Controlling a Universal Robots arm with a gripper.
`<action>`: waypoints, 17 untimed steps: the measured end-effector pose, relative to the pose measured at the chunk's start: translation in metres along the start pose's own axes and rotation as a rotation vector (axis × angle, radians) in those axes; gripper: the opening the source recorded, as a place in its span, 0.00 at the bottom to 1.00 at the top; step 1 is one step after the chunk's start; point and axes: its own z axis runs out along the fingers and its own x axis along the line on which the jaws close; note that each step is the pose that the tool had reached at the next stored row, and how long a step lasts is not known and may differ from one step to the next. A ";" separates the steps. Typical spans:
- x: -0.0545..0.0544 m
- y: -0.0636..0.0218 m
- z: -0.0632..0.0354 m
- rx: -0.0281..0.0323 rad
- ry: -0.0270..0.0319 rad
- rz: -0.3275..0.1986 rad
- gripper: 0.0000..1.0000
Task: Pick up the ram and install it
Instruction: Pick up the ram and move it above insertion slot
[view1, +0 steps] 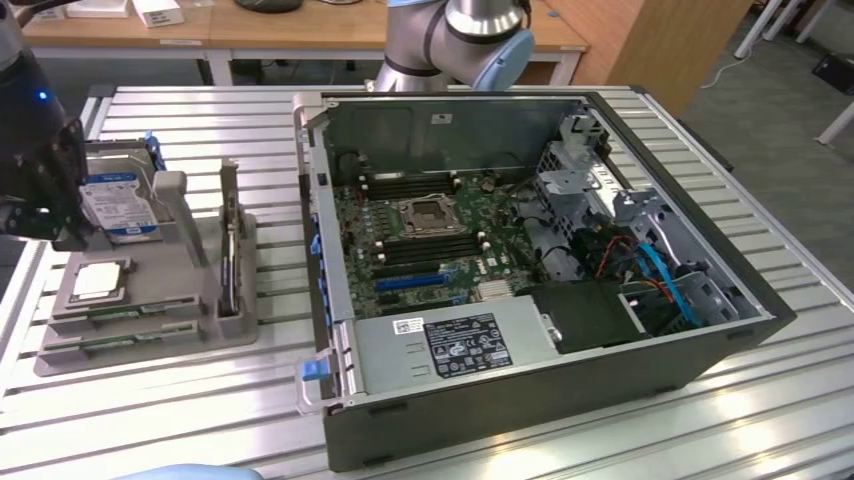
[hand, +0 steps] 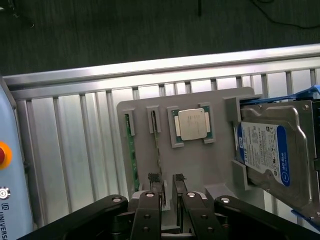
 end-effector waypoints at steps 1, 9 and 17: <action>0.001 0.0000 0.0000 0.0012 0.0001 -0.006 0.24; 0.004 -0.0005 0.0006 0.0126 0.0008 -0.064 0.24; 0.005 -0.0006 0.0030 0.0170 0.0009 -0.080 0.24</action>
